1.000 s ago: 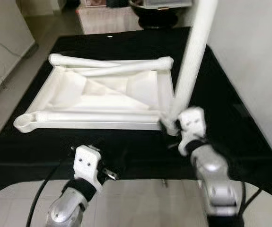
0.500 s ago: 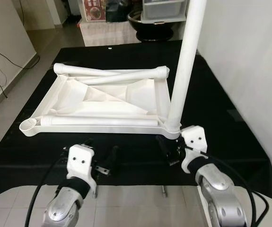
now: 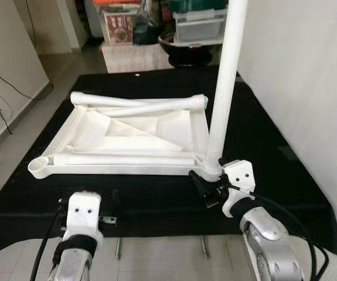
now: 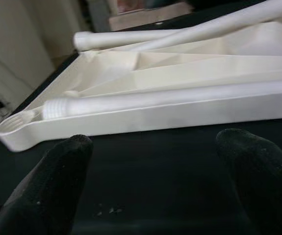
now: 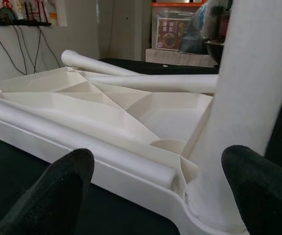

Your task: Building children table

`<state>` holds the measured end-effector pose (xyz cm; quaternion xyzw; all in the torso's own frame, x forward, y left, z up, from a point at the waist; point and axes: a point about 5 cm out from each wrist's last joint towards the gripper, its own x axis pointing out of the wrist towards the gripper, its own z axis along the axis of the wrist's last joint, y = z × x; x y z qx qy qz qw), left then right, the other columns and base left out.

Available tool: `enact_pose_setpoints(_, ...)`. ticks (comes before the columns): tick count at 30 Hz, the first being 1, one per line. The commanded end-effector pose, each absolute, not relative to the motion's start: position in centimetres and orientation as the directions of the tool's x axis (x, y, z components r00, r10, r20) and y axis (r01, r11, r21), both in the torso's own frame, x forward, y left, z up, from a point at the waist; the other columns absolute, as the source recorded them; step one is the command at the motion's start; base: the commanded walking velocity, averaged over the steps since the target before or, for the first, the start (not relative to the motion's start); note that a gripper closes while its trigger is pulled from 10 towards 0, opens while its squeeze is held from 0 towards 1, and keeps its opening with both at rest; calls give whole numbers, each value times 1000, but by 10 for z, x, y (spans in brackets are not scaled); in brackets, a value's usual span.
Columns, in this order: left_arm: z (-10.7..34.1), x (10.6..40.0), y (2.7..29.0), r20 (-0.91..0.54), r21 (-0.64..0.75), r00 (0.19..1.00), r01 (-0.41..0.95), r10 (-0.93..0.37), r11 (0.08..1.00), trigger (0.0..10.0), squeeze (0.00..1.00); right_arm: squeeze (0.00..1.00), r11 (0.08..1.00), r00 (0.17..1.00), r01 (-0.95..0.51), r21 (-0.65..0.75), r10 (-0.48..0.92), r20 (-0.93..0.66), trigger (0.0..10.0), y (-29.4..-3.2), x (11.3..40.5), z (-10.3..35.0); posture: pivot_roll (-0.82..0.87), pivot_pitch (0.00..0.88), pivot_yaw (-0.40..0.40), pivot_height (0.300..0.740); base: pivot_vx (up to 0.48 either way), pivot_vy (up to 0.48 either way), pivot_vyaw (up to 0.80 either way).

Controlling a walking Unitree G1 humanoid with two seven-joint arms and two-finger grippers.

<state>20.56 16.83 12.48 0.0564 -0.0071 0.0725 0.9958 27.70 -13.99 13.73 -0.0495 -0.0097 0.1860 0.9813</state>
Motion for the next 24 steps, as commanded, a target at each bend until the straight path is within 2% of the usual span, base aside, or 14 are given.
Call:
enact_pose_setpoints(1, 118, 207, 171, -9, 117, 986, -162, 164, 980, 10000, 0, 0, 927, 931, -362, -96, 364, 11, 10000, -140, 279, 137, -42, 0, 30, 740, 0, 480, 0)
enact_pose_setpoints(15, 122, 235, 168, 3, 148, 998, -65, 65, 987, 10000, 0, 0, 898, 900, -431, -84, 435, 36, 10000, -126, 293, 138, -42, 0, 37, 740, 0, 480, 0)
enact_pose_setpoints(24, 133, 244, 172, 33, 145, 998, -49, 45, 988, 10000, 0, 0, 912, 910, -405, -60, 409, 74, 10000, -127, 301, 149, -57, 0, 63, 740, 0, 480, 0)
